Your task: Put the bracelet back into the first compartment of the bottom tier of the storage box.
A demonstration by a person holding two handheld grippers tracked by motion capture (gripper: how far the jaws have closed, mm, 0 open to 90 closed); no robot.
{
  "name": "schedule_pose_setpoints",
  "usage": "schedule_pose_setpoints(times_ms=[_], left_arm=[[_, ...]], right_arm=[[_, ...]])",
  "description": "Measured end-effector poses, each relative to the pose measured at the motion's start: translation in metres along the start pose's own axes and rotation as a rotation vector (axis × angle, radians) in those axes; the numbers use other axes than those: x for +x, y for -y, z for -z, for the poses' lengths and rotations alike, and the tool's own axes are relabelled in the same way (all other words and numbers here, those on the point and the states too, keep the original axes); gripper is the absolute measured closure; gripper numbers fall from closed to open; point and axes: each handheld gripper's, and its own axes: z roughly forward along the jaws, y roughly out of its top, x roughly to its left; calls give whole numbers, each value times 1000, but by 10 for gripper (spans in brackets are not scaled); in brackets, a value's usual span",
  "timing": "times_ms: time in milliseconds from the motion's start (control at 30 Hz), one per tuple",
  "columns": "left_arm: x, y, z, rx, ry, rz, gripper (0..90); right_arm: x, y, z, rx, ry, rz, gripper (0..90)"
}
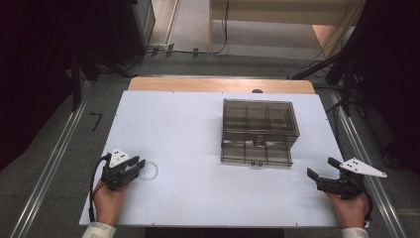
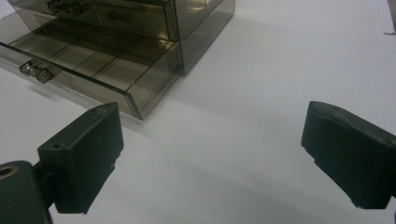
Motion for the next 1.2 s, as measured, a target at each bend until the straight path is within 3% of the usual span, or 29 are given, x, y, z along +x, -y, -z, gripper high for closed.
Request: schedule_pose_setpoints(times_ms=[367,600,833,1067,1200], left_arm=[[-2,0,-3,19,29,-4,853],[1,-1,-4,29,51,58,858],[1,-2,-4,34,44,87,872],[2,-4,-2,44,61,107,880],[-4,-9,1,39,76,88,881]], right_arm=[[0,0,0,0,3,2,42],[1,-1,-1,2,3,3,42],[1,-1,-2,0,4,3,42],[-2,1,-1,2,6,-3,42],[-2,2,0,7,9,-6,42]])
